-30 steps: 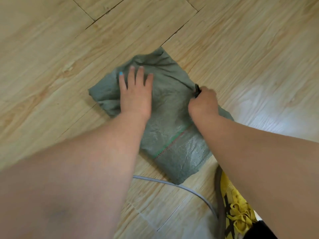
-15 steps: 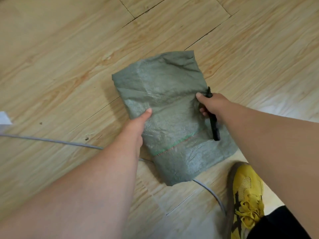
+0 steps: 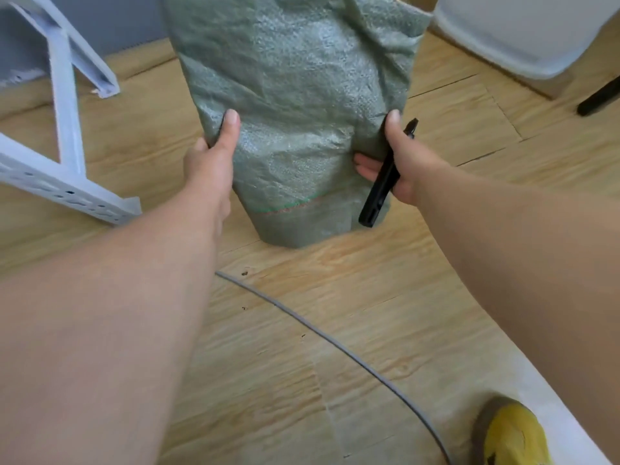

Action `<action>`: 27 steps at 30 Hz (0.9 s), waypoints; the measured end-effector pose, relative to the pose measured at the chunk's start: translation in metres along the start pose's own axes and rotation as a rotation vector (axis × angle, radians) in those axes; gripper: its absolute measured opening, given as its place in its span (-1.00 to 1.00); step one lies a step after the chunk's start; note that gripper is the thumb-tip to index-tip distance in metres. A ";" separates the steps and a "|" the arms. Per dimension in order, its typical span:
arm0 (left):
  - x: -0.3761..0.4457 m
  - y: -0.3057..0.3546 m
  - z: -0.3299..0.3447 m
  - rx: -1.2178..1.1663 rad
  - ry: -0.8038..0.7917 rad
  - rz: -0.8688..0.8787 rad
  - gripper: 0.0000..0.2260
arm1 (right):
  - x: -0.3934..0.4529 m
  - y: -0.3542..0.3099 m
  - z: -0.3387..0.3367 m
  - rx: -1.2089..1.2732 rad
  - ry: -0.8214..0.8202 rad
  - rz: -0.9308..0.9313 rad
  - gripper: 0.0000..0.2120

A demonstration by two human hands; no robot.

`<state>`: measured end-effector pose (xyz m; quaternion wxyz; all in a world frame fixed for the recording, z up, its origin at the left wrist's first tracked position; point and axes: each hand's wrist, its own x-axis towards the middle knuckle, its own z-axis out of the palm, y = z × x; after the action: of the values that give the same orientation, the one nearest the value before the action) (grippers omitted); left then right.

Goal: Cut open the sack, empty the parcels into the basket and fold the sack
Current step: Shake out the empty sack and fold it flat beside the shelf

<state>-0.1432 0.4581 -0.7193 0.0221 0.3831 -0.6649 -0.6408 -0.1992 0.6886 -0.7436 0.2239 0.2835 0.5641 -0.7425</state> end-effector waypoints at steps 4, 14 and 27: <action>0.003 -0.007 -0.023 -0.002 -0.058 -0.027 -0.10 | 0.002 0.012 0.021 0.006 -0.021 0.004 -0.44; -0.004 0.027 -0.022 -0.125 -0.184 -0.068 -0.31 | -0.003 -0.010 0.030 0.064 0.028 -0.086 -0.46; -0.020 -0.112 -0.033 0.539 -0.018 -0.226 -0.39 | -0.020 0.097 -0.033 -0.319 0.421 0.212 -0.71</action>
<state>-0.0579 0.4546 -0.8017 -0.1578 0.4410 -0.7645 -0.4429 -0.1156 0.6956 -0.8055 0.2201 0.4501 0.6751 -0.5415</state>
